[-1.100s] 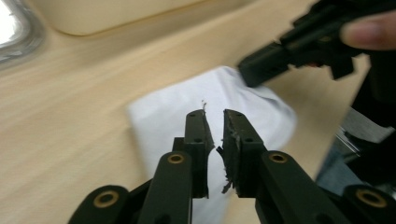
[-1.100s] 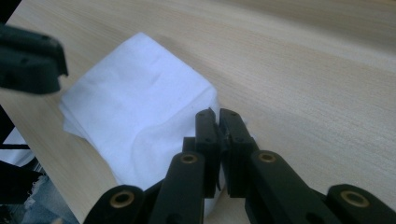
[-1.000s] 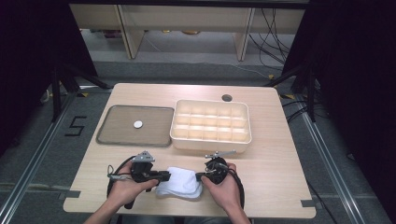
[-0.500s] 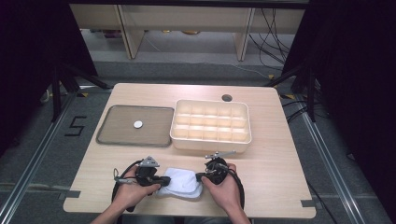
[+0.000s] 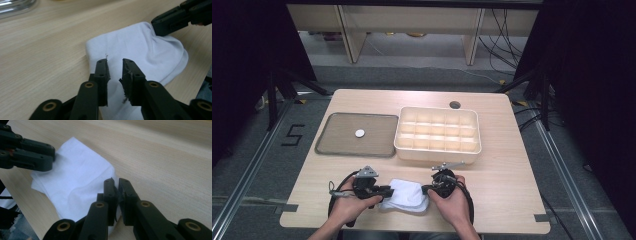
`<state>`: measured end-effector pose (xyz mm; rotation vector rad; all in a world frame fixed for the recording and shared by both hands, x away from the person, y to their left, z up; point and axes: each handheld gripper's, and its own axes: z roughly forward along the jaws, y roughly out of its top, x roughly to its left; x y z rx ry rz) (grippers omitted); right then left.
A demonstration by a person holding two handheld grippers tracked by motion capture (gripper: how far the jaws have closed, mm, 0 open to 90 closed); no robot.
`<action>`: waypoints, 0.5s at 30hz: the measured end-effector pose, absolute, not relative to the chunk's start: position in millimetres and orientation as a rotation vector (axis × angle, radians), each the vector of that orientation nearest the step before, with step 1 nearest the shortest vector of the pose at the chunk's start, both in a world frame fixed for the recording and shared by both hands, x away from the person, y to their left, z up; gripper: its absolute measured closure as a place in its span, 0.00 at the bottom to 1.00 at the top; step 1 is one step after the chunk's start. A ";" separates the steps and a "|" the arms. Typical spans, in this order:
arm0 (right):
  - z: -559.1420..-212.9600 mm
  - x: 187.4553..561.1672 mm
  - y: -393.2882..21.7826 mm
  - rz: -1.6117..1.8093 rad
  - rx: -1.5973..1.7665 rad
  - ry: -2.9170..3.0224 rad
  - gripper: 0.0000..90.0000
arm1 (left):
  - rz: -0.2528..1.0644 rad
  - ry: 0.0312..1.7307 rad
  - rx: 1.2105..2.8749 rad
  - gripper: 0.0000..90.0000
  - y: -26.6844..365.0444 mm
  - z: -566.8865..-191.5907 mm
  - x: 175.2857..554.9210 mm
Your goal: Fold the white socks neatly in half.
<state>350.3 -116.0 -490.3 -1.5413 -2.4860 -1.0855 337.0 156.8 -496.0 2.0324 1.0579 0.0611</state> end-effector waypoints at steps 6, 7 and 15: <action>-487.8 350.2 -116.6 -1.103 -1.520 -2.512 0.88 | 0.081 1.139 1.961 0.65 172.0 -494.5 337.6; -487.0 350.1 -116.4 -1.106 -1.528 -2.509 0.87 | 0.060 1.140 1.958 0.63 174.5 -494.4 338.9; -474.9 350.9 -119.5 -1.157 -1.519 -2.520 0.81 | 0.076 1.152 1.956 0.49 173.5 -496.9 343.0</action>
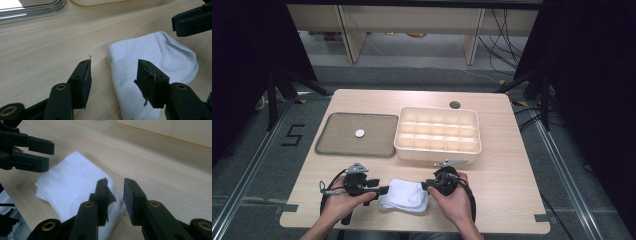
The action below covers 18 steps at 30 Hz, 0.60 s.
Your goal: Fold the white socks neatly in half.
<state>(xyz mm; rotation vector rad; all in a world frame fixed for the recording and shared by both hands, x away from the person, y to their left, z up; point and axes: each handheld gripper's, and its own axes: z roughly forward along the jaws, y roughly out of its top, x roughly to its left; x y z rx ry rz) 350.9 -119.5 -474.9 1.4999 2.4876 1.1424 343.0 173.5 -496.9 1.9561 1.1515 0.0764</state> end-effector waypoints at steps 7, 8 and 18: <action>-473.1 350.3 -122.7 1.153 1.491 2.469 0.80 | 0.056 1.175 1.943 0.47 170.4 -499.7 345.0; -473.5 350.4 -123.1 1.155 1.487 2.471 0.80 | 0.056 1.175 1.944 0.47 170.4 -499.2 345.2; -471.3 345.2 -122.6 1.142 1.582 2.440 0.80 | 0.053 1.153 1.966 0.47 170.6 -497.3 346.8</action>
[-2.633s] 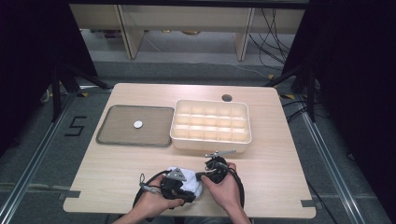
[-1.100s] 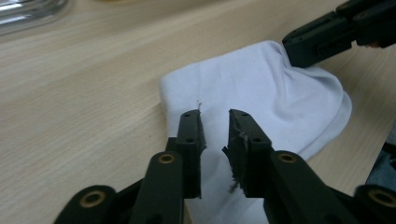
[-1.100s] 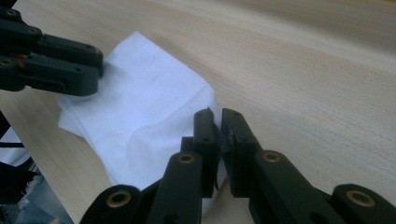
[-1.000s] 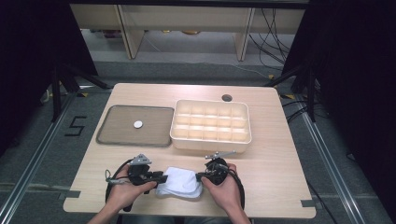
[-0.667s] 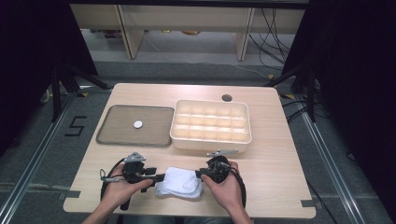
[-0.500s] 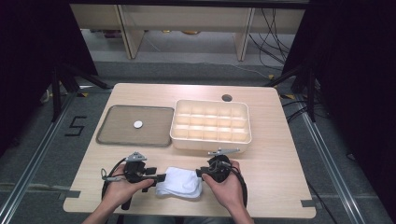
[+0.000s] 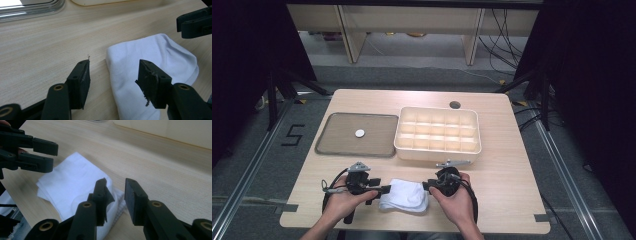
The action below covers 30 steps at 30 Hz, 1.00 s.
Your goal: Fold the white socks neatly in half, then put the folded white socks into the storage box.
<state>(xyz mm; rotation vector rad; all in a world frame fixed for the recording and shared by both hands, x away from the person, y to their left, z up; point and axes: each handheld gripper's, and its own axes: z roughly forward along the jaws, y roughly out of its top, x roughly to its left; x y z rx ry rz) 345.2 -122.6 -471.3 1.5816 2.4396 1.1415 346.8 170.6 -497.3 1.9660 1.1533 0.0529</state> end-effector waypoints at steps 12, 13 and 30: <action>-460.0 341.1 -108.9 1.153 1.482 2.535 0.94 | 0.049 1.164 1.972 0.50 166.9 -500.1 347.7; -459.9 341.5 -106.3 1.148 1.461 2.545 0.96 | 0.048 1.161 1.976 0.50 166.7 -500.3 348.3; -483.1 336.4 -80.5 1.005 1.465 2.712 0.99 | 0.021 1.204 1.991 0.55 163.3 -506.7 343.8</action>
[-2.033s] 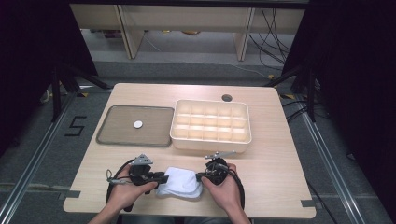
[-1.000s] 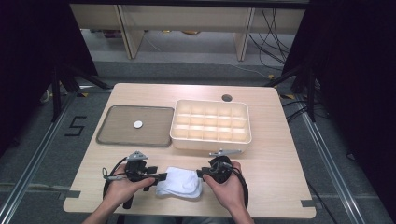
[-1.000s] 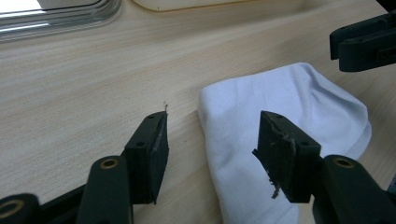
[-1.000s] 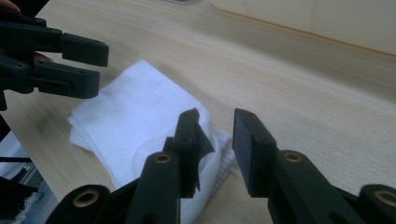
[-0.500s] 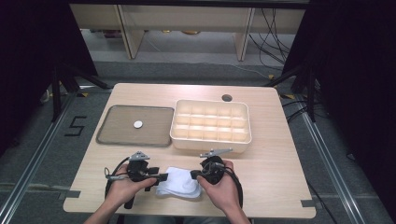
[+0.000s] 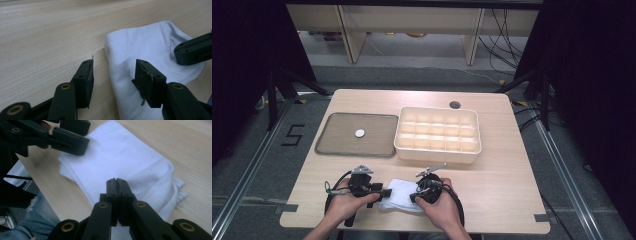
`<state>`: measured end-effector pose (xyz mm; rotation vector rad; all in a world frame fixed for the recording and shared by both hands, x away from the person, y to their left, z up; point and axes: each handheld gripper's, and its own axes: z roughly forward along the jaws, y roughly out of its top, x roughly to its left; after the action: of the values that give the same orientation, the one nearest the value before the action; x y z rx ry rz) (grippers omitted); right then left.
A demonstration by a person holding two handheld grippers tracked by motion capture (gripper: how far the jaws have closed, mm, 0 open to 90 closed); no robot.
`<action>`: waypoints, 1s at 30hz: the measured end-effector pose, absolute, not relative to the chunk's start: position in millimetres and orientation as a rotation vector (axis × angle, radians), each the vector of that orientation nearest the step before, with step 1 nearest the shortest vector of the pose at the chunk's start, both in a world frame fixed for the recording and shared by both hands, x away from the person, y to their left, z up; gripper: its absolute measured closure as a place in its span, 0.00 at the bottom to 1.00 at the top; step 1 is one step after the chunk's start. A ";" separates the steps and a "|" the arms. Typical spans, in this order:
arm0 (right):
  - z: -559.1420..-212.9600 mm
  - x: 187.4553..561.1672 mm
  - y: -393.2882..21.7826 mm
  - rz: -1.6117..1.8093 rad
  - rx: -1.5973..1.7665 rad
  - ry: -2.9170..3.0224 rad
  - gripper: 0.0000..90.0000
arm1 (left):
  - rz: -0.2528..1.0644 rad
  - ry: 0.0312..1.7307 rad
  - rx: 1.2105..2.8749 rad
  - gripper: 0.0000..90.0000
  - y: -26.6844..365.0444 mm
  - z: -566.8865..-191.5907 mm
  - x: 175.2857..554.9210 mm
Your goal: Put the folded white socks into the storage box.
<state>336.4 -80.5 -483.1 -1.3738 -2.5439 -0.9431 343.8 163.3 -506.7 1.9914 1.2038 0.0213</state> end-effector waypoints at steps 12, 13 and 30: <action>-492.3 340.3 -81.3 -0.940 -1.369 -2.541 1.00 | -0.058 1.209 1.989 0.64 155.4 -510.0 345.6; -492.3 340.0 -81.0 -0.929 -1.382 -2.527 1.00 | -0.061 1.210 1.993 0.66 154.7 -510.0 345.6; -495.5 342.1 -83.9 -0.938 -1.402 -2.500 1.00 | -0.162 1.158 1.891 0.90 162.3 -496.8 346.6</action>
<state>342.1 -83.9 -495.5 -1.4020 -2.5005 -0.9380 346.6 162.3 -496.8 1.8905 1.1580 -0.1623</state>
